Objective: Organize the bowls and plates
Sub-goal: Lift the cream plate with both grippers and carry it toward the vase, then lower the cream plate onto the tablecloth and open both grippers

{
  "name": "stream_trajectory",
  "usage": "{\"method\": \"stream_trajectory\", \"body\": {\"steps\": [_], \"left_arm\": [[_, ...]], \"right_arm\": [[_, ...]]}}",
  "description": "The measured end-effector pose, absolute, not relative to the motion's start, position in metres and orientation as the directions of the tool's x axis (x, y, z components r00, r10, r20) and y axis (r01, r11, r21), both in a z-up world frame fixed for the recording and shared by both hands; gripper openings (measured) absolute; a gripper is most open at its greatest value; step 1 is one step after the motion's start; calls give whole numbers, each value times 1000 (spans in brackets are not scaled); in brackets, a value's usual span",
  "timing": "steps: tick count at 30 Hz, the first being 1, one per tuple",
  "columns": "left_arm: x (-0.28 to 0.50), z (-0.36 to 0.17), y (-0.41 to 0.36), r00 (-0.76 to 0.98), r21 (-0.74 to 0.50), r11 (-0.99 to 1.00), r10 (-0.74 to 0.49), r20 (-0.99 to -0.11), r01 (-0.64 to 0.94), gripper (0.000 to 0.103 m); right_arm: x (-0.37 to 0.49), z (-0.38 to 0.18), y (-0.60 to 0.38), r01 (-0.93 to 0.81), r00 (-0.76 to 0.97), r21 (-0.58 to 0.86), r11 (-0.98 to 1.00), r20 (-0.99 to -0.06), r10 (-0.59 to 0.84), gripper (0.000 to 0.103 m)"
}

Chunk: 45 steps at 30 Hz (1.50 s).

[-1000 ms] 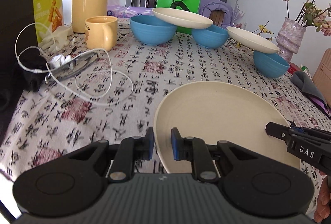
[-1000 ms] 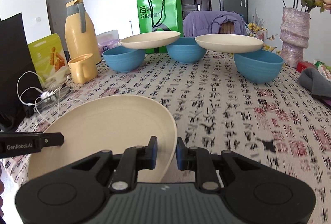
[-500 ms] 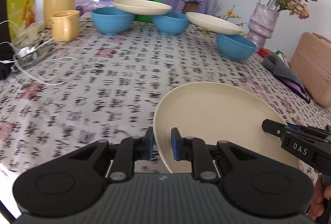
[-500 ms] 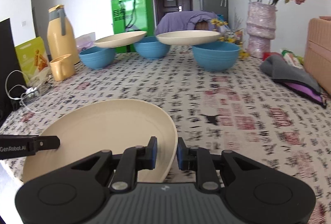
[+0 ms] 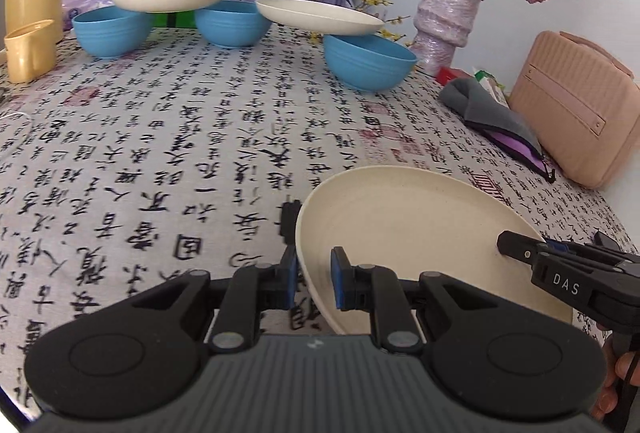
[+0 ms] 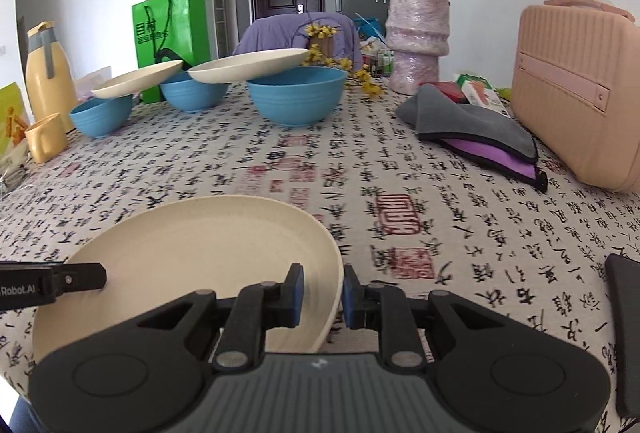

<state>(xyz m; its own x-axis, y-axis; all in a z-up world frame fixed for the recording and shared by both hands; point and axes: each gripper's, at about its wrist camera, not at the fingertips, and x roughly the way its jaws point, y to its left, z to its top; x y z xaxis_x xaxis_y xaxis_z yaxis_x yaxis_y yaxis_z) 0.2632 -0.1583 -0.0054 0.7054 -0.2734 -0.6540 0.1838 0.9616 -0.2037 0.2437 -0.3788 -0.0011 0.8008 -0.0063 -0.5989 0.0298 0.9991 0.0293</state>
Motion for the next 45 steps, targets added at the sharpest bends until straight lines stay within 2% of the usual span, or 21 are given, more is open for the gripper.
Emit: {"method": "stream_trajectory", "body": {"steps": [9, 13, 15, 16, 17, 19, 24, 27, 31, 36, 41, 45], "left_arm": [[266, -10, -169, 704, -173, 964, -267, -658, 204, 18], [263, -9, -167, 713, -164, 961, -275, -645, 222, 20], [258, -5, -166, 736, -143, 961, -275, -619, 238, 33], [254, -3, -165, 750, -128, 962, -269, -604, 241, 44], [250, 0, -163, 763, -114, 962, -266, -589, 247, 48], [243, 4, -159, 781, -90, 962, -262, -566, 257, 52], [217, 14, -139, 825, -42, 964, -247, -509, 262, 74], [196, 17, -124, 852, 8, 966, -222, -474, 257, 82], [166, 18, -98, 888, 57, 974, -177, -425, 221, 98], [132, 15, -63, 927, 99, 980, -126, -355, 171, 102], [104, 10, -33, 940, 85, 987, -102, -325, 136, 103], [86, 6, -16, 945, 71, 991, -88, -315, 116, 103]], "right_arm": [[251, -9, -393, 40, 798, 47, 998, -603, -3, 22], [250, -14, -393, 39, 793, 66, 997, -610, 10, 28], [248, -12, -392, 38, 796, 62, 997, -605, 7, 31], [246, -10, -392, 33, 801, 62, 998, -599, 10, 37], [244, -8, -391, 32, 806, 58, 998, -592, 9, 44], [239, -3, -389, 34, 820, 40, 999, -572, -5, 49], [218, 13, -377, 29, 858, 2, 1000, -513, -24, 63], [198, 20, -363, 3, 881, -3, 1000, -474, -4, 70], [166, 22, -336, -73, 902, 15, 997, -426, 73, 80], [128, 14, -301, -147, 921, -25, 989, -369, 127, 85], [94, 4, -271, -194, 925, -18, 981, -335, 177, 94], [77, -5, -251, -213, 921, -35, 976, -342, 189, 94]]}}
